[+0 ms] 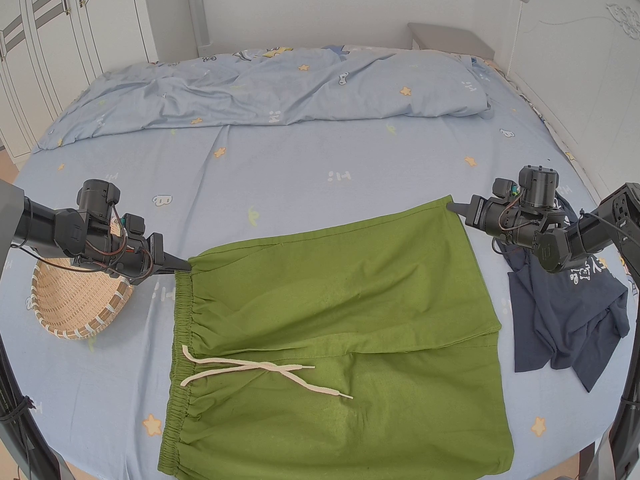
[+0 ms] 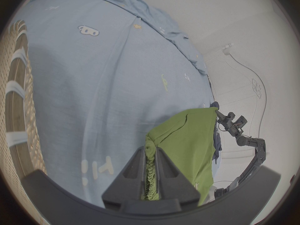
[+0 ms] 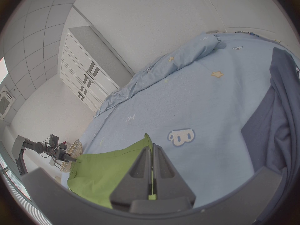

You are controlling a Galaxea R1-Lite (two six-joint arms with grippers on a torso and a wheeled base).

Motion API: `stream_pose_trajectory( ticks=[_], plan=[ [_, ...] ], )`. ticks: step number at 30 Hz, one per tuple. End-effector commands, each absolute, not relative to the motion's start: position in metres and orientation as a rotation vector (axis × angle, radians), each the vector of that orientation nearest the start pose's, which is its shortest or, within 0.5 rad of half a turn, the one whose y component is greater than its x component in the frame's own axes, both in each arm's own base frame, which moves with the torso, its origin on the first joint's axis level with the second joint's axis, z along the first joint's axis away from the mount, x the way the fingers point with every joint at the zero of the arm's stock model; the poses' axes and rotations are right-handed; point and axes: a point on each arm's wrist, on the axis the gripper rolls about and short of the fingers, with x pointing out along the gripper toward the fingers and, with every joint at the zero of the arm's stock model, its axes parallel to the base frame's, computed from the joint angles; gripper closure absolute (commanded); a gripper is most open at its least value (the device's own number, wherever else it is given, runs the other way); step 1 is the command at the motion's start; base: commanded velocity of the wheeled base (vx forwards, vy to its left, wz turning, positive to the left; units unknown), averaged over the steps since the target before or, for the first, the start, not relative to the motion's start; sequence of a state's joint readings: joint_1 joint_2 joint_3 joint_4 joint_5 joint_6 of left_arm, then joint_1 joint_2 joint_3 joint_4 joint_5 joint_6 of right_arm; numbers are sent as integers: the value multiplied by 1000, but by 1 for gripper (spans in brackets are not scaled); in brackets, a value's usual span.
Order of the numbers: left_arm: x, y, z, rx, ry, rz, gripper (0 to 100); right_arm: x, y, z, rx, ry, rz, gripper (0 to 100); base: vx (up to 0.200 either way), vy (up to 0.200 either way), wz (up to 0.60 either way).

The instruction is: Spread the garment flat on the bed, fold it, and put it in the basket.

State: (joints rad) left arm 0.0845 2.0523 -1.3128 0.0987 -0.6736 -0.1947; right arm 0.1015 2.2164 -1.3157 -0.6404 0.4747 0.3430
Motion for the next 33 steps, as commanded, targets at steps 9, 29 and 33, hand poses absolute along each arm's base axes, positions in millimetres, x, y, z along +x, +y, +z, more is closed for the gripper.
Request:
stream_pose_trajectory(
  ticks=[9, 29, 33],
  plan=[
    [386, 26, 132, -506, 821, -458, 100, 441, 61, 129, 369, 304, 507, 100, 0, 0, 0],
    [353, 11, 175, -460, 743, -504, 0, 425, 52, 163, 396, 242, 489, 0, 0, 0, 0],
    [312, 7, 206, -436, 678, -521, 0, 387, 40, 198, 422, 207, 473, 0, 0, 0, 0]
  ],
)
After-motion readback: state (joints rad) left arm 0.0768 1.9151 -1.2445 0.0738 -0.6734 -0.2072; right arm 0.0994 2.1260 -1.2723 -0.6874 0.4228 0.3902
